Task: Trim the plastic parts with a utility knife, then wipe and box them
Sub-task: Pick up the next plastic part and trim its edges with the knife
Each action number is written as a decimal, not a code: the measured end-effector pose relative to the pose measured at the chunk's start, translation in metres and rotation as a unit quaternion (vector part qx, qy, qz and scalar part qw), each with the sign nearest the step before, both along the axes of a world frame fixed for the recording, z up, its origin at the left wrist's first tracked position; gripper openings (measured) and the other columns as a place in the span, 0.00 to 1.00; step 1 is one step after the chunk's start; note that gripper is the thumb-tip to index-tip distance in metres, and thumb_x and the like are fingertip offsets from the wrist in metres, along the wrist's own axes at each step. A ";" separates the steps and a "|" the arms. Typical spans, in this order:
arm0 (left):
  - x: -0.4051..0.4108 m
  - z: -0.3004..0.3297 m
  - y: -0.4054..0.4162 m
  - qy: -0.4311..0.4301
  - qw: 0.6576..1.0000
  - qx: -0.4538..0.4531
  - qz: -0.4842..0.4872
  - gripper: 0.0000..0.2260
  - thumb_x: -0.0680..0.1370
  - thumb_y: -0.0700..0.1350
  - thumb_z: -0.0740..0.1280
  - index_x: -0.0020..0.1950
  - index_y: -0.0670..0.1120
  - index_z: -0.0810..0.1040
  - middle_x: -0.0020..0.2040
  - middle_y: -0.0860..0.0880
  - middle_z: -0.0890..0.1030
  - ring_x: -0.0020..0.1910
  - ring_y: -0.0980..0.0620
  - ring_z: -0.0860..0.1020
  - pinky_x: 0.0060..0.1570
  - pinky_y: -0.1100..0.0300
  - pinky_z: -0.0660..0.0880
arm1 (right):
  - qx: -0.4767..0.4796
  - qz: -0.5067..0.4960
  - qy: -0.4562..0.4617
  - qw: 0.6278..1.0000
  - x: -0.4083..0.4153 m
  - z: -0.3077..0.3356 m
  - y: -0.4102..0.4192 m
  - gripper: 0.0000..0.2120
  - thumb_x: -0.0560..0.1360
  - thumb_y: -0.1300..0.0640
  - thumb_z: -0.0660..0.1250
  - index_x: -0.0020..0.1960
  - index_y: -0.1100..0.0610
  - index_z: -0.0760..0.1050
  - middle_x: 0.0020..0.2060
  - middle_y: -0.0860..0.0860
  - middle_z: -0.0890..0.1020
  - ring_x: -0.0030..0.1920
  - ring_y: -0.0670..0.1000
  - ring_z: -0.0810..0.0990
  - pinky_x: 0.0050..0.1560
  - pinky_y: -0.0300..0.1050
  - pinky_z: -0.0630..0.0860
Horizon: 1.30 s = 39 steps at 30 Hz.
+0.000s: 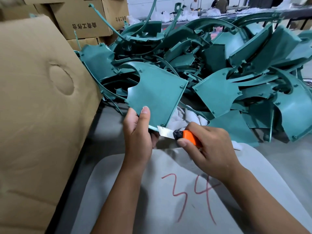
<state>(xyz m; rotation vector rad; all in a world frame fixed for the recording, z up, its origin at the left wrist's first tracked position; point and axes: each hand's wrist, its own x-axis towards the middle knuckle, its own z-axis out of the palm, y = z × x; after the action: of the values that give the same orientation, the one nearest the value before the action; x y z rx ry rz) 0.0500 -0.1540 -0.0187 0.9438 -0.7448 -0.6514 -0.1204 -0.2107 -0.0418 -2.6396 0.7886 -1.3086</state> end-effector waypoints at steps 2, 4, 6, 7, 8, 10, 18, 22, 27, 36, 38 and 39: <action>0.002 -0.003 -0.003 0.003 1.000 0.013 0.006 0.05 0.81 0.50 0.63 0.48 0.50 0.76 0.40 0.49 0.80 0.28 0.57 0.76 0.22 0.67 0.67 | 0.003 -0.011 0.014 1.000 0.000 -0.001 -0.001 0.29 0.83 0.33 0.53 0.41 0.56 0.73 0.28 0.47 0.69 0.28 0.55 0.69 0.28 0.52 0.67; 0.003 -0.006 -0.005 0.001 1.000 0.013 0.004 0.05 0.81 0.50 0.63 0.50 0.50 0.76 0.42 0.48 0.81 0.31 0.55 0.77 0.23 0.66 0.67 | 0.005 -0.014 0.018 1.000 0.000 -0.002 -0.002 0.29 0.83 0.33 0.53 0.42 0.56 0.74 0.28 0.48 0.70 0.29 0.56 0.70 0.28 0.51 0.68; 0.004 -0.007 -0.004 0.005 1.000 0.009 -0.004 0.05 0.82 0.50 0.63 0.52 0.50 0.77 0.47 0.47 0.83 0.39 0.51 0.81 0.27 0.62 0.73 | 0.008 -0.004 0.011 1.000 0.000 -0.002 -0.003 0.28 0.82 0.33 0.55 0.42 0.57 0.74 0.28 0.48 0.69 0.29 0.55 0.69 0.29 0.51 0.68; 0.005 -0.008 -0.004 0.010 1.000 0.005 -0.010 0.05 0.82 0.49 0.63 0.53 0.50 0.78 0.50 0.46 0.84 0.43 0.50 0.83 0.31 0.60 0.76 | 0.008 0.005 0.004 1.000 0.000 -0.002 -0.003 0.28 0.83 0.34 0.56 0.41 0.57 0.74 0.28 0.47 0.68 0.29 0.54 0.68 0.28 0.51 0.67; 0.005 -0.008 -0.003 0.012 1.000 0.003 -0.016 0.06 0.83 0.48 0.63 0.54 0.50 0.78 0.52 0.46 0.85 0.47 0.49 0.84 0.34 0.58 0.78 | 0.007 0.010 0.000 1.000 0.000 -0.003 -0.002 0.27 0.82 0.35 0.57 0.41 0.57 0.74 0.28 0.46 0.67 0.29 0.54 0.67 0.28 0.51 0.67; 0.003 -0.009 -0.003 0.010 1.000 0.007 -0.020 0.06 0.84 0.47 0.62 0.55 0.48 0.78 0.50 0.47 0.85 0.45 0.51 0.85 0.34 0.59 0.79 | 0.010 0.005 0.002 1.000 0.003 -0.004 0.000 0.25 0.82 0.36 0.59 0.41 0.57 0.73 0.29 0.45 0.66 0.29 0.53 0.67 0.28 0.52 0.68; 0.002 -0.014 -0.006 -0.001 1.000 0.003 -0.004 0.07 0.86 0.42 0.59 0.60 0.42 0.75 0.39 0.51 0.81 0.29 0.61 0.78 0.25 0.70 0.70 | 0.052 -0.074 0.002 0.996 0.003 -0.004 -0.008 0.24 0.82 0.36 0.55 0.41 0.55 0.67 0.27 0.44 0.62 0.28 0.56 0.66 0.30 0.50 0.62; 0.001 -0.015 -0.009 0.001 1.000 -0.004 -0.007 0.06 0.85 0.44 0.60 0.56 0.44 0.74 0.37 0.52 0.79 0.27 0.61 0.76 0.24 0.69 0.69 | 0.044 -0.019 0.007 0.999 -0.001 -0.006 -0.009 0.23 0.83 0.37 0.56 0.41 0.56 0.69 0.28 0.44 0.64 0.28 0.56 0.67 0.29 0.53 0.66; 0.002 -0.016 -0.008 0.026 1.000 -0.004 -0.013 0.06 0.82 0.48 0.63 0.54 0.49 0.78 0.44 0.50 0.83 0.34 0.58 0.81 0.27 0.66 0.73 | 0.036 -0.053 0.018 0.998 0.005 -0.009 -0.008 0.22 0.83 0.36 0.55 0.42 0.53 0.67 0.28 0.45 0.65 0.28 0.57 0.68 0.30 0.50 0.63; 0.002 -0.016 -0.007 0.023 1.000 -0.006 -0.011 0.05 0.82 0.48 0.63 0.53 0.50 0.77 0.42 0.51 0.82 0.31 0.58 0.78 0.24 0.67 0.70 | 0.021 -0.010 0.011 1.000 0.004 -0.010 -0.008 0.24 0.83 0.36 0.55 0.42 0.55 0.69 0.29 0.44 0.64 0.28 0.54 0.66 0.29 0.51 0.65; 0.002 -0.016 -0.006 0.025 1.000 -0.008 -0.013 0.07 0.82 0.48 0.63 0.56 0.50 0.78 0.44 0.50 0.82 0.31 0.59 0.78 0.24 0.68 0.69 | 0.039 -0.063 0.003 0.997 0.002 -0.010 -0.015 0.25 0.83 0.36 0.54 0.42 0.55 0.69 0.28 0.45 0.65 0.28 0.56 0.68 0.30 0.52 0.65; 0.003 -0.015 -0.005 0.025 1.000 -0.008 -0.013 0.08 0.82 0.48 0.63 0.57 0.49 0.78 0.45 0.50 0.82 0.32 0.59 0.78 0.24 0.68 0.69 | 0.057 -0.092 -0.012 0.994 -0.001 -0.009 -0.019 0.24 0.83 0.36 0.54 0.42 0.55 0.69 0.28 0.45 0.66 0.29 0.56 0.68 0.31 0.52 0.65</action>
<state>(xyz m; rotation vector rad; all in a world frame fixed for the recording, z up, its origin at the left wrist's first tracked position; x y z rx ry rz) 0.0527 -0.1591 -0.0342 0.9005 -0.7175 -0.6890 -0.1219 -0.2300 -0.0510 -2.5079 1.0923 -1.2910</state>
